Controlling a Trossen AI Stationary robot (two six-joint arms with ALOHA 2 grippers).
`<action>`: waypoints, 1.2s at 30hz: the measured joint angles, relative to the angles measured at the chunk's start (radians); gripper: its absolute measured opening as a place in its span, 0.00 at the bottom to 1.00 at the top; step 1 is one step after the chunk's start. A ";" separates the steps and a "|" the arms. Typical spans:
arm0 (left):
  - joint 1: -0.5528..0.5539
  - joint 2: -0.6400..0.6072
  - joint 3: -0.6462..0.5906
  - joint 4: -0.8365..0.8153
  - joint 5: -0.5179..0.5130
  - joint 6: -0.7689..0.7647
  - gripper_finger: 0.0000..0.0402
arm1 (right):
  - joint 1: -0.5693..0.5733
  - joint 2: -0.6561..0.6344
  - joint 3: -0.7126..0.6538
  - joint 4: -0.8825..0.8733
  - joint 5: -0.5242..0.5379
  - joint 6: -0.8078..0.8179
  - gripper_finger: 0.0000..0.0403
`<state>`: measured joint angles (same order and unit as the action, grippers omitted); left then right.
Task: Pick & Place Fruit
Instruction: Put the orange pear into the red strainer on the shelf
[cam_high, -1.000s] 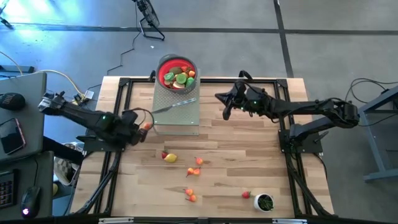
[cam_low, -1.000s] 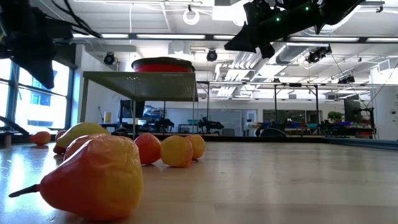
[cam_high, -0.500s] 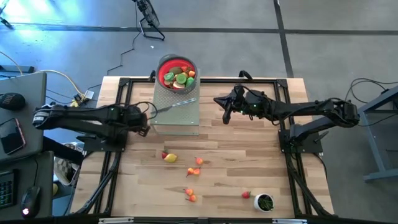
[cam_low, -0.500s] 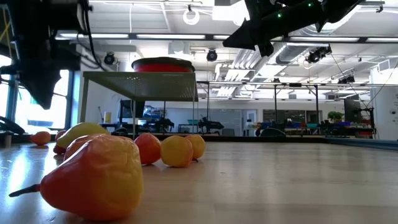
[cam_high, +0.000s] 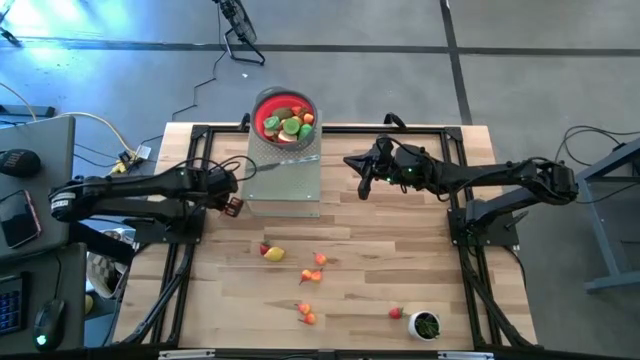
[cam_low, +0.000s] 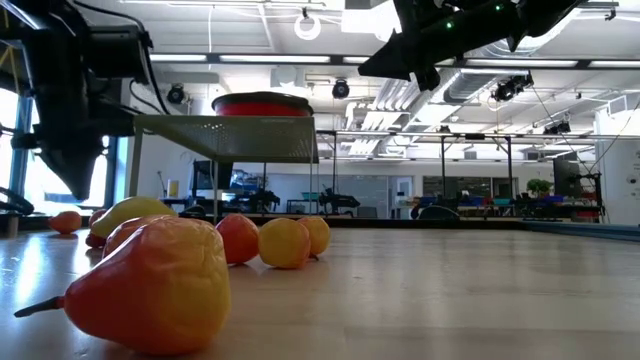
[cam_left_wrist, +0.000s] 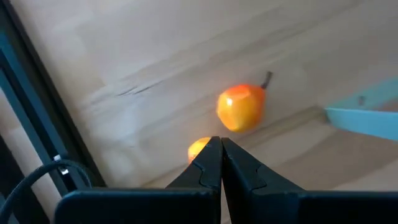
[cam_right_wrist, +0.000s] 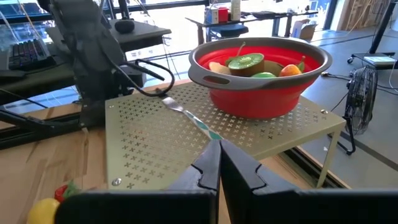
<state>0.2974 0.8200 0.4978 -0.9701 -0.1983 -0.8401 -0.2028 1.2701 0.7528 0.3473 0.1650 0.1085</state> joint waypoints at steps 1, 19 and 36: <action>0.006 0.000 -0.009 0.009 -0.002 0.001 0.00 | 0.000 0.000 0.000 0.000 0.000 0.000 0.01; 0.004 0.009 -0.055 0.000 -0.043 0.051 0.00 | 0.000 0.000 0.000 0.000 0.000 0.000 0.01; 0.003 0.065 -0.055 0.078 0.218 0.050 0.00 | 0.000 0.000 0.000 0.001 0.000 0.000 0.01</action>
<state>0.3004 0.8847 0.4427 -0.8926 0.0200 -0.7896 -0.2031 1.2701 0.7528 0.3485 0.1650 0.1089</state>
